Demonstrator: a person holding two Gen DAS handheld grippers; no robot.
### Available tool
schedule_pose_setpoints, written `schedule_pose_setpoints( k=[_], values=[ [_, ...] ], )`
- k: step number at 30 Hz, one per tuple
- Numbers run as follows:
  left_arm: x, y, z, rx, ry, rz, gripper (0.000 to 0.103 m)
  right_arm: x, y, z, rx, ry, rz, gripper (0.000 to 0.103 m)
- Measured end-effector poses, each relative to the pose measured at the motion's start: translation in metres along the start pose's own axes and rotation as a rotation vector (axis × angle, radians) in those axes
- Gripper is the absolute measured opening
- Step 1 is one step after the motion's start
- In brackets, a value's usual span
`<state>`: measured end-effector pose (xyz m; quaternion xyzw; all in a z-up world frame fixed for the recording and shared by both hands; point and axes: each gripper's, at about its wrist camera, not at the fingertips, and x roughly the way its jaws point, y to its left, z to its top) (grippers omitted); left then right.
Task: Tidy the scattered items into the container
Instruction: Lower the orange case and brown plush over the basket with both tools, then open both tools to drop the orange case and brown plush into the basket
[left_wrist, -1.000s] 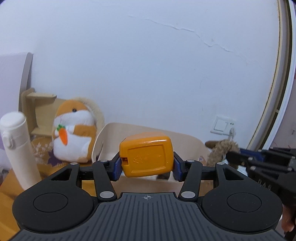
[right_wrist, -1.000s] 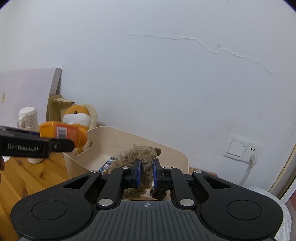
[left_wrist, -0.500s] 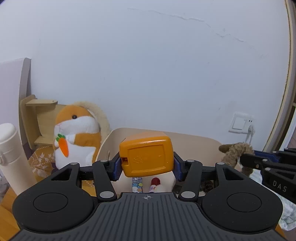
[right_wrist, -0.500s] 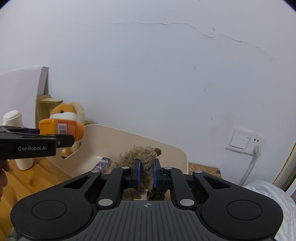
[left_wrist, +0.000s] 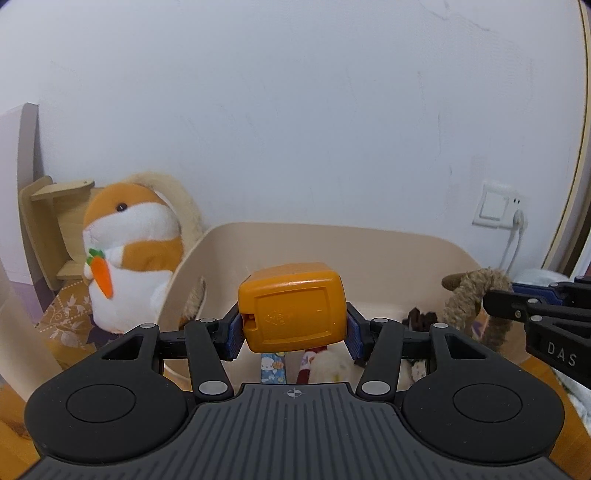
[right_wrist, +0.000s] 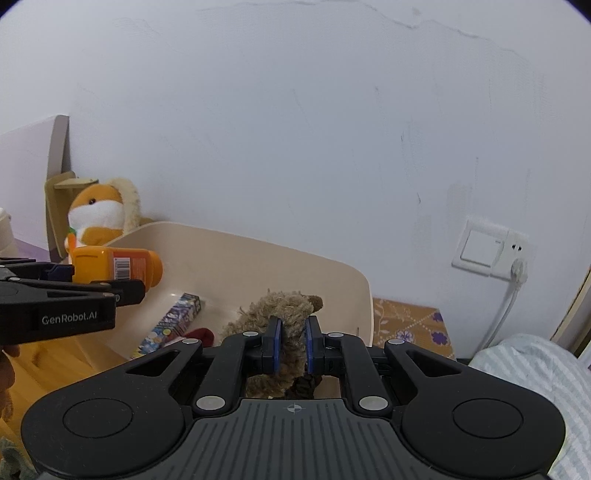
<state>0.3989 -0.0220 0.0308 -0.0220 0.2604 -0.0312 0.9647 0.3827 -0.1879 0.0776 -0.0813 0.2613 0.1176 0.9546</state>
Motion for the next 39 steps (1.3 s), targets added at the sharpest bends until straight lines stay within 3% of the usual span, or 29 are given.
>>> schedule_pose_setpoints(
  k=[10, 30, 33, 35, 37, 39],
  values=[
    [0.017, -0.002, -0.010, 0.020, 0.069, 0.004, 0.054, 0.019, -0.004, -0.009, 0.019, 0.051, -0.013, 0.013],
    [0.020, -0.007, -0.008, 0.072, 0.078, 0.026, 0.054, 0.027, 0.004, -0.016, -0.008, 0.084, -0.018, 0.017],
    [0.020, -0.007, -0.008, 0.074, 0.079, 0.027, 0.055, 0.027, 0.006, -0.016, -0.026, 0.085, -0.028, 0.034],
    [0.018, -0.006, -0.008, 0.073, 0.074, 0.024, 0.072, 0.025, 0.008, -0.017, -0.045, 0.073, -0.051, 0.039],
    [0.015, -0.005, -0.009, 0.071, 0.061, 0.023, 0.076, 0.022, 0.007, -0.016, -0.045, 0.062, -0.054, 0.045],
    [0.011, -0.003, -0.010, 0.069, 0.048, 0.024, 0.078, 0.017, 0.005, -0.016, -0.033, 0.051, -0.044, 0.058]
  ],
)
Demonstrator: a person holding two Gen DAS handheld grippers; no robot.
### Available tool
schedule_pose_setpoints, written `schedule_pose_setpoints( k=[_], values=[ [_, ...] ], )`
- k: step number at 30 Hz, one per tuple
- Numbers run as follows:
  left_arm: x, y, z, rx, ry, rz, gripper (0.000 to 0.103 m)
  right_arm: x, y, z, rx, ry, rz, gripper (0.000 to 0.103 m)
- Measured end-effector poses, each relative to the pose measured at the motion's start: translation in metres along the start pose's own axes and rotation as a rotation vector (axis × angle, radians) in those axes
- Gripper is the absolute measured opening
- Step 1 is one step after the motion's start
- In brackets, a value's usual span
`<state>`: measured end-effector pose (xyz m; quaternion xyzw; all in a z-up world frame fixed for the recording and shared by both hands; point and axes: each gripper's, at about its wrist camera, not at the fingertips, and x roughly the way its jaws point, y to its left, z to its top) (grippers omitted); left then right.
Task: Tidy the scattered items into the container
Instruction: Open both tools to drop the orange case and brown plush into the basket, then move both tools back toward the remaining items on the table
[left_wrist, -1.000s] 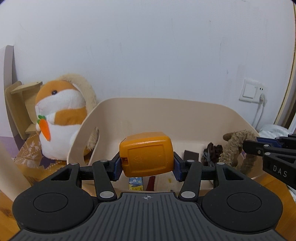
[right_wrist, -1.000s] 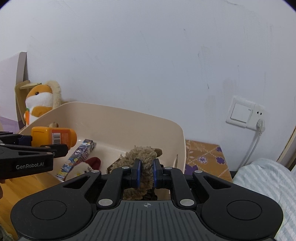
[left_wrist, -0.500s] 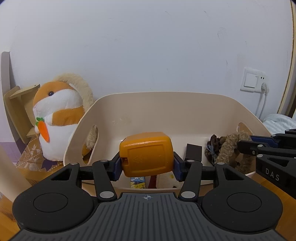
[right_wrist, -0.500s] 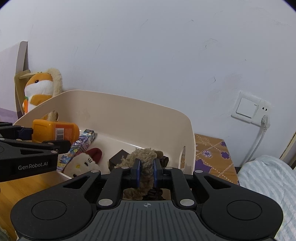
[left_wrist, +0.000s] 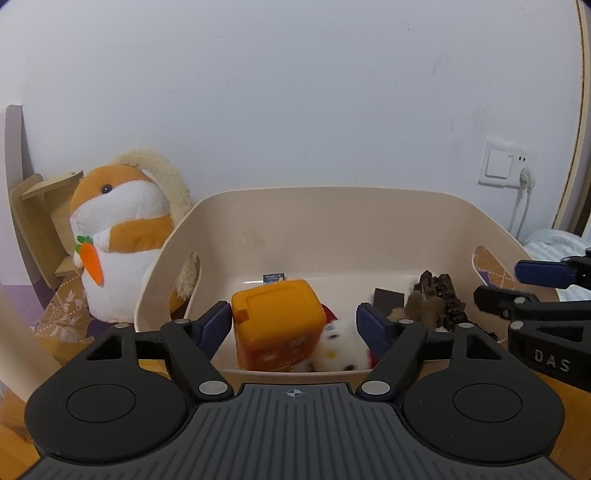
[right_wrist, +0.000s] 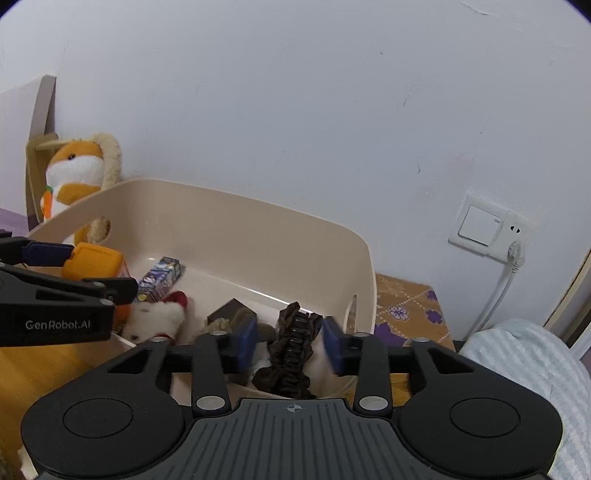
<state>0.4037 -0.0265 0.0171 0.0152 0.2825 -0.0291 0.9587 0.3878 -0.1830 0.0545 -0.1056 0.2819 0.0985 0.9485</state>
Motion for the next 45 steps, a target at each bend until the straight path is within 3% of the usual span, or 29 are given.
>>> schedule_pose_setpoints(
  k=[6, 12, 18, 26, 33, 45],
  values=[
    [-0.026, 0.011, -0.004, -0.034, -0.034, -0.025, 0.083, -0.025, -0.004, -0.006, 0.020, -0.041, 0.000, 0.069],
    [-0.075, 0.021, -0.030, 0.024, -0.102, -0.013, 0.085, -0.073, -0.008, -0.027, 0.033, -0.103, 0.041, 0.079],
    [-0.124, 0.040, -0.056, -0.012, -0.126, -0.001, 0.087, -0.112, -0.005, -0.054, 0.036, -0.119, 0.093, 0.093],
    [-0.156, 0.049, -0.104, -0.003, -0.033, 0.018, 0.087, -0.125, -0.002, -0.082, 0.068, -0.075, 0.131, 0.098],
    [-0.151, 0.046, -0.142, -0.059, 0.072, -0.035, 0.087, -0.118, 0.011, -0.096, 0.019, -0.026, 0.149, 0.098],
    [-0.130, 0.043, -0.160, -0.123, 0.126, -0.051, 0.087, -0.090, 0.022, -0.102, -0.013, 0.020, 0.182, 0.093]
  ],
)
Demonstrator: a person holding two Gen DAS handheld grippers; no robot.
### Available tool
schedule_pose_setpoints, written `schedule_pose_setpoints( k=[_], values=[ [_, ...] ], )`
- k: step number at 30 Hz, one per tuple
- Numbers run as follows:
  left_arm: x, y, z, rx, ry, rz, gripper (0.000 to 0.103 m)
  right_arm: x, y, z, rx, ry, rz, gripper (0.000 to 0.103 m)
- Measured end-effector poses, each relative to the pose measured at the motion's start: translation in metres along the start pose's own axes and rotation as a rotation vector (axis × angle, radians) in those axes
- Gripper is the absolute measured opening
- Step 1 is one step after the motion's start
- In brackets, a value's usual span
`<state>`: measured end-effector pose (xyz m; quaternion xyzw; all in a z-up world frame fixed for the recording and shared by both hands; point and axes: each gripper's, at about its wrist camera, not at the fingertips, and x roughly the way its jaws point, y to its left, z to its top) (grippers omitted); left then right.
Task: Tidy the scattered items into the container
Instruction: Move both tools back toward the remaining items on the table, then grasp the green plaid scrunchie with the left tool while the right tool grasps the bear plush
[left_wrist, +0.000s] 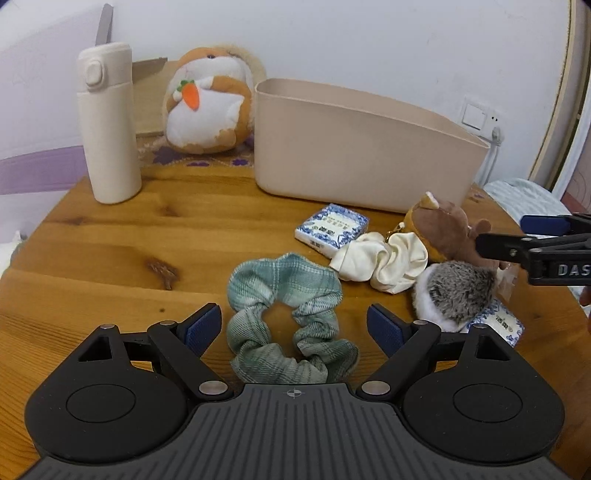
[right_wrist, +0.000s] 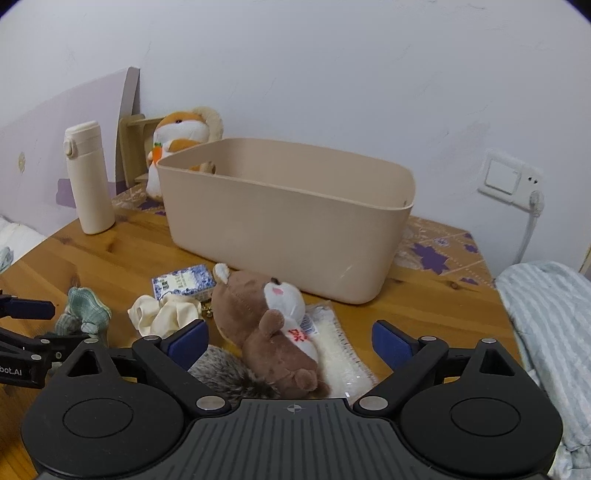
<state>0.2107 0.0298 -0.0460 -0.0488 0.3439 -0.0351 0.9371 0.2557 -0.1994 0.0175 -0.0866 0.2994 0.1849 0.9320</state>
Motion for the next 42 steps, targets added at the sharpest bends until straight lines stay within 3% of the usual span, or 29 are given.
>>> schedule_pose_setpoints(
  k=[7, 12, 23, 28, 30, 32, 37, 42],
  values=[
    [0.010, 0.004, 0.000, -0.025, 0.013, -0.004, 0.087, 0.020, 0.001, -0.003, -0.005, 0.047, 0.029, 0.082],
    [0.017, 0.005, -0.001, -0.030, 0.025, -0.013, 0.087, 0.029, 0.001, -0.002, 0.005, 0.078, 0.060, 0.068],
    [0.023, -0.001, 0.000, -0.009, 0.023, 0.001, 0.087, 0.048, 0.006, 0.001, -0.014, 0.134, 0.095, 0.062],
    [0.025, -0.007, -0.001, 0.023, 0.018, 0.033, 0.087, 0.053, 0.005, -0.002, 0.010, 0.146, 0.099, 0.051],
    [0.024, -0.006, -0.001, 0.022, 0.016, 0.038, 0.079, 0.051, 0.002, -0.003, 0.030, 0.149, 0.103, 0.048],
    [0.023, -0.005, -0.001, 0.017, 0.012, 0.037, 0.062, 0.050, 0.000, -0.004, 0.050, 0.151, 0.101, 0.047],
    [0.018, -0.006, -0.001, 0.022, 0.021, 0.042, 0.032, 0.045, 0.000, -0.008, 0.061, 0.147, 0.090, 0.047],
    [0.013, -0.008, -0.003, 0.014, 0.020, 0.043, 0.021, 0.035, -0.003, -0.010, 0.083, 0.133, 0.087, 0.047]
  ],
)
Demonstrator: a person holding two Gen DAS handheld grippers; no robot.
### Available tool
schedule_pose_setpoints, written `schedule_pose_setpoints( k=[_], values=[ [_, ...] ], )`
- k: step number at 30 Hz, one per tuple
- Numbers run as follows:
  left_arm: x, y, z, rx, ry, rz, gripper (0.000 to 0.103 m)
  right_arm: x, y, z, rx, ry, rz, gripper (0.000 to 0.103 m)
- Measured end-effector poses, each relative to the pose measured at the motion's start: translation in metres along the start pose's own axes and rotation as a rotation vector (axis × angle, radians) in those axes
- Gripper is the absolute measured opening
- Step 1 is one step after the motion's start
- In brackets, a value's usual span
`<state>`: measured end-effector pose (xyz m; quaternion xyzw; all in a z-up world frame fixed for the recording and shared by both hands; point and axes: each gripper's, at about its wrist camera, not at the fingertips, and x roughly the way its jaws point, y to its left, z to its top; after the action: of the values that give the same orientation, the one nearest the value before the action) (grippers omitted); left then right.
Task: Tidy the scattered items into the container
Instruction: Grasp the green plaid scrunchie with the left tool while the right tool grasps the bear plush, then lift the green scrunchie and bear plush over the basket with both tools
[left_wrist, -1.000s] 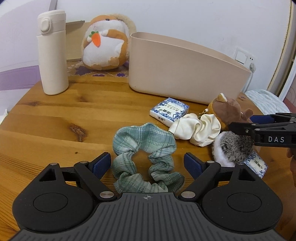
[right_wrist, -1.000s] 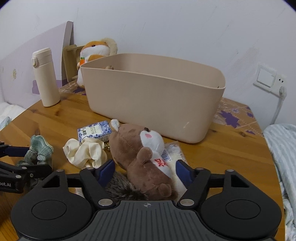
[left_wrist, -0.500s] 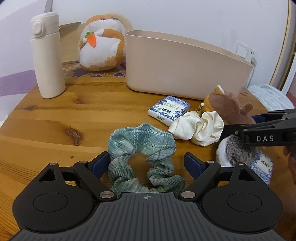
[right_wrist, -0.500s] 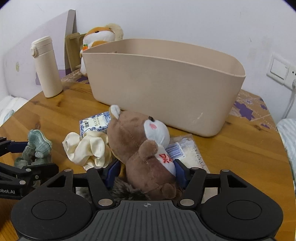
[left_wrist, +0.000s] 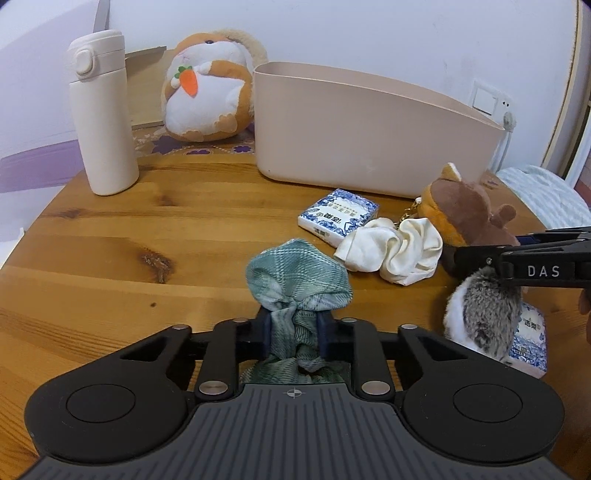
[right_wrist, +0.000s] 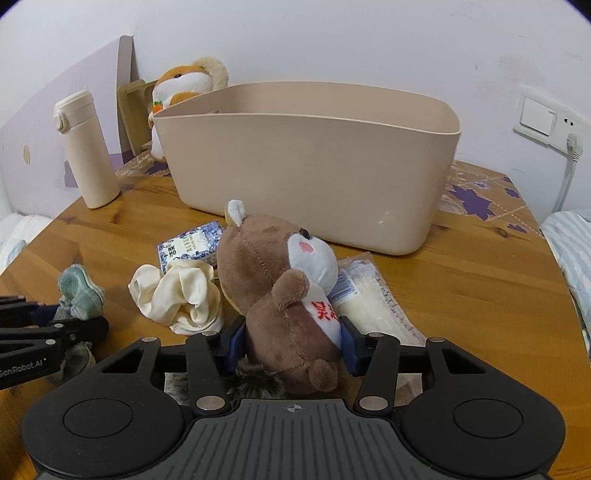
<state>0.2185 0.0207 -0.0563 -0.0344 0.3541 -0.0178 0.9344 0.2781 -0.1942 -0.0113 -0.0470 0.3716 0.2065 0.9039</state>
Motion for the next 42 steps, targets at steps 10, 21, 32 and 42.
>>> schedule_pose_setpoints(
  k=[10, 21, 32, 42],
  values=[
    [-0.027, -0.016, 0.006, 0.065, -0.096, 0.050, 0.019, -0.026, -0.011, 0.001, 0.072, -0.052, 0.007, 0.047],
    [-0.054, -0.030, 0.013, 0.112, -0.176, 0.076, 0.019, -0.056, -0.017, 0.004, 0.121, -0.129, 0.034, 0.047],
    [-0.072, -0.033, 0.026, 0.121, -0.250, 0.097, 0.019, -0.081, -0.023, 0.016, 0.153, -0.196, 0.055, 0.047],
    [-0.081, -0.038, 0.051, 0.138, -0.316, 0.101, 0.019, -0.095, -0.023, 0.030, 0.159, -0.249, 0.064, 0.047]
  ],
)
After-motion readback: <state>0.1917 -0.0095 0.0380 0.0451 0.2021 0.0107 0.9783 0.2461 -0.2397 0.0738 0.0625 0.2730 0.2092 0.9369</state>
